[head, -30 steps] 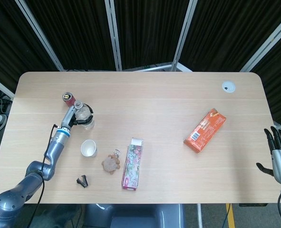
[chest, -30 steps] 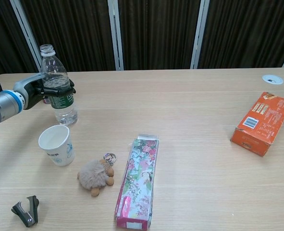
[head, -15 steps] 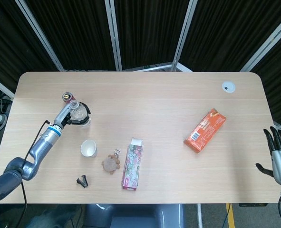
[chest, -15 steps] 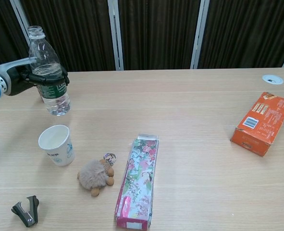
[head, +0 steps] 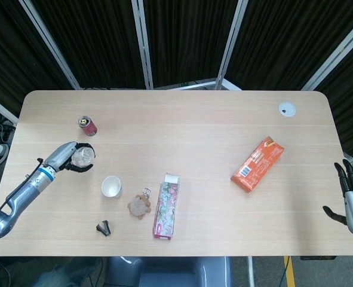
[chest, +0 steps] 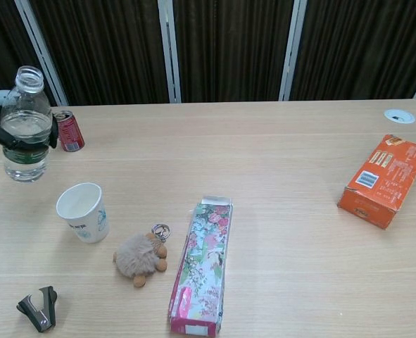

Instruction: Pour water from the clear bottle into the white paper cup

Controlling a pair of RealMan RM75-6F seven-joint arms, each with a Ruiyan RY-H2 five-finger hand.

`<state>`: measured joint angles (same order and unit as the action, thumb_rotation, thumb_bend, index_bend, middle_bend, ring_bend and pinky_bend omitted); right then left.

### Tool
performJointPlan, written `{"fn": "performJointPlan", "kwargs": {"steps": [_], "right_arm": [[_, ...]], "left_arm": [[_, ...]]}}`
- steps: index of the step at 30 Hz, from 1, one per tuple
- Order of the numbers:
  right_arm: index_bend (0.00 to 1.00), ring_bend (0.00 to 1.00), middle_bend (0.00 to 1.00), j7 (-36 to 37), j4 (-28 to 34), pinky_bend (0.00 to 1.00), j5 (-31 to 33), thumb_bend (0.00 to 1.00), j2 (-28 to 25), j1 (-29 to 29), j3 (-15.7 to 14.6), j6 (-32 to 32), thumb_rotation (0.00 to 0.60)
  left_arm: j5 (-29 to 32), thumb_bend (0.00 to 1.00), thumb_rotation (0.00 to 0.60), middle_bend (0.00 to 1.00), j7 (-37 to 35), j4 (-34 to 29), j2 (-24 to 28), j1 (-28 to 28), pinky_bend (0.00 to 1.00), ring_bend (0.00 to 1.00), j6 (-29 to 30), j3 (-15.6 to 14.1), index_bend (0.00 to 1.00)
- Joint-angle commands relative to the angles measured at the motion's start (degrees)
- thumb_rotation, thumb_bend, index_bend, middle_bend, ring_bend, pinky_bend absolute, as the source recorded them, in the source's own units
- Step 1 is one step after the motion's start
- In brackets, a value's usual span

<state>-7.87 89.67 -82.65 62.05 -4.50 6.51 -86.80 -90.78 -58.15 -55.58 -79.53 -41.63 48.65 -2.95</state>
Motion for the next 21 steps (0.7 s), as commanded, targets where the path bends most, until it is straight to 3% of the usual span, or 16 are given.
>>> {"fn": "performJointPlan", "kwargs": {"steps": [1, 5, 21], "right_arm": [[0.00, 0.00, 0.00, -0.23, -0.05, 0.00, 0.25, 0.00, 0.01, 0.02, 0.15, -0.03, 0.600], [0.00, 0.00, 0.00, -0.55, -0.03, 0.00, 0.70, 0.00, 0.09, 0.00, 0.27, 0.17, 0.600], [0.00, 0.00, 0.00, -1.82, -0.50, 0.00, 1.49, 0.00, 0.55, 0.10, 0.28, 0.47, 0.600]], "left_arm": [[0.62, 0.41, 0.600, 0.50, 12.99, -1.37, 2.27, 0.86, 0.37, 0.35, -2.13, -1.68, 0.53], [1.88, 0.41, 0.600, 0.50, 21.70, -0.56, 1.00, 1.15, 0.37, 0.35, -2.14, -0.94, 0.53], [4.05, 0.41, 0.600, 0.50, 37.78, 1.76, -3.86, 0.57, 0.36, 0.35, -4.39, -0.10, 0.53]]}}
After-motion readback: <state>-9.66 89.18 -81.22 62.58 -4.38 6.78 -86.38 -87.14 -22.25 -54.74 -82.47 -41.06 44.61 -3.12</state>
